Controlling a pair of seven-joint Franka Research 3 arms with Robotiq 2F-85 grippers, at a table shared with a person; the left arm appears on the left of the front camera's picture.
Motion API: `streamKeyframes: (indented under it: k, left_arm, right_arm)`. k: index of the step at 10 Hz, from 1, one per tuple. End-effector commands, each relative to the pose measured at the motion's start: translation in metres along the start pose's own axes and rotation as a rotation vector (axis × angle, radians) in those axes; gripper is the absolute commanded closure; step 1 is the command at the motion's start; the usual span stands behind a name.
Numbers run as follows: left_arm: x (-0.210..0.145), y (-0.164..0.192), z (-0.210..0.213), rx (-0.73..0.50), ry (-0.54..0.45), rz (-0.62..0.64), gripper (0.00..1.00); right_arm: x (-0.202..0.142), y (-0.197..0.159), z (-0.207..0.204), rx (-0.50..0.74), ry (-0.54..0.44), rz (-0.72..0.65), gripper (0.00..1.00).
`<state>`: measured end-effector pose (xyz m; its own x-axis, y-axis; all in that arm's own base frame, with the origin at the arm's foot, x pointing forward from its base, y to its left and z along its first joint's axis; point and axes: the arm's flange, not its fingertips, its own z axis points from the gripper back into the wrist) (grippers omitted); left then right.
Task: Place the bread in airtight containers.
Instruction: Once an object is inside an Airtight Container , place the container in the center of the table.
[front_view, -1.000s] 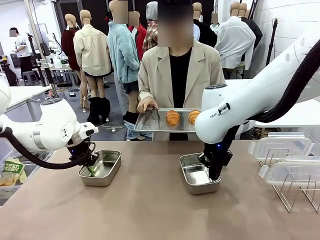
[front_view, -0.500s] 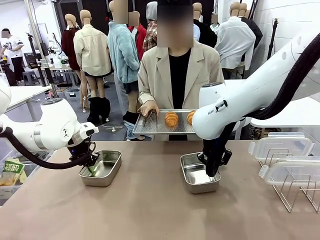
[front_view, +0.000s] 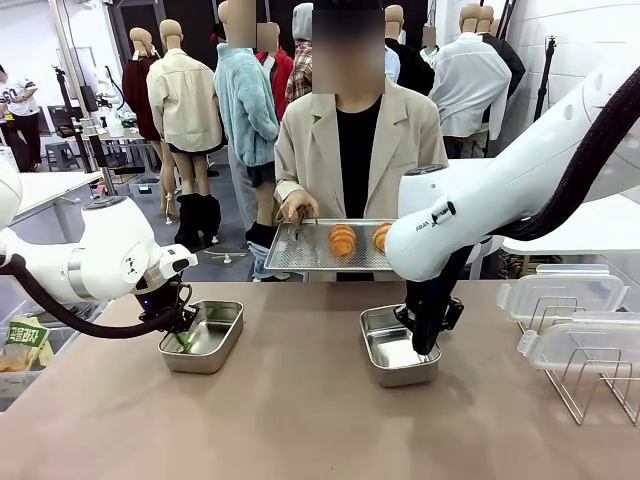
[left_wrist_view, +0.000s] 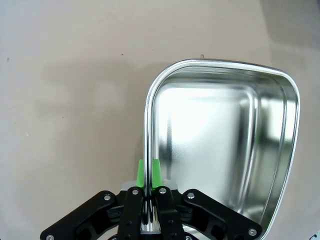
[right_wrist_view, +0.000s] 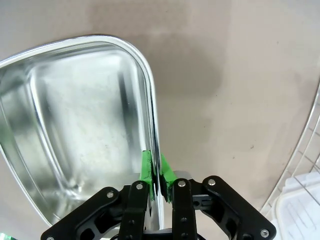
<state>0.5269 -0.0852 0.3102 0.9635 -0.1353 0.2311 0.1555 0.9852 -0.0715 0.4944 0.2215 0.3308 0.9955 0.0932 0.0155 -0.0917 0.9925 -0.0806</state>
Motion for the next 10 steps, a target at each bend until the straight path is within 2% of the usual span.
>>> streamKeyframes:
  k: [1,3,6,7,10]
  left_arm:
    - [0.000,0.001,0.000,0.002,-0.001,-0.001,1.00]
    - [0.000,0.000,0.000,0.000,0.000,0.000,1.00]
    - [-0.004,-0.047,0.065,0.018,-0.089,0.013,1.00]
    - [-0.006,-0.056,0.087,0.046,-0.129,0.028,1.00]
    - [-0.003,-0.076,0.135,0.024,-0.109,0.060,1.00]
  right_arm:
    - [-0.005,-0.003,-0.003,0.018,-0.017,0.011,1.00]
    - [0.000,0.000,0.000,0.000,0.000,0.000,1.00]
    - [-0.018,-0.038,0.067,0.103,-0.105,-0.128,1.00]
    - [-0.024,-0.043,0.088,0.110,-0.111,-0.167,1.00]
    - [-0.003,-0.056,0.130,0.135,-0.084,-0.253,1.00]
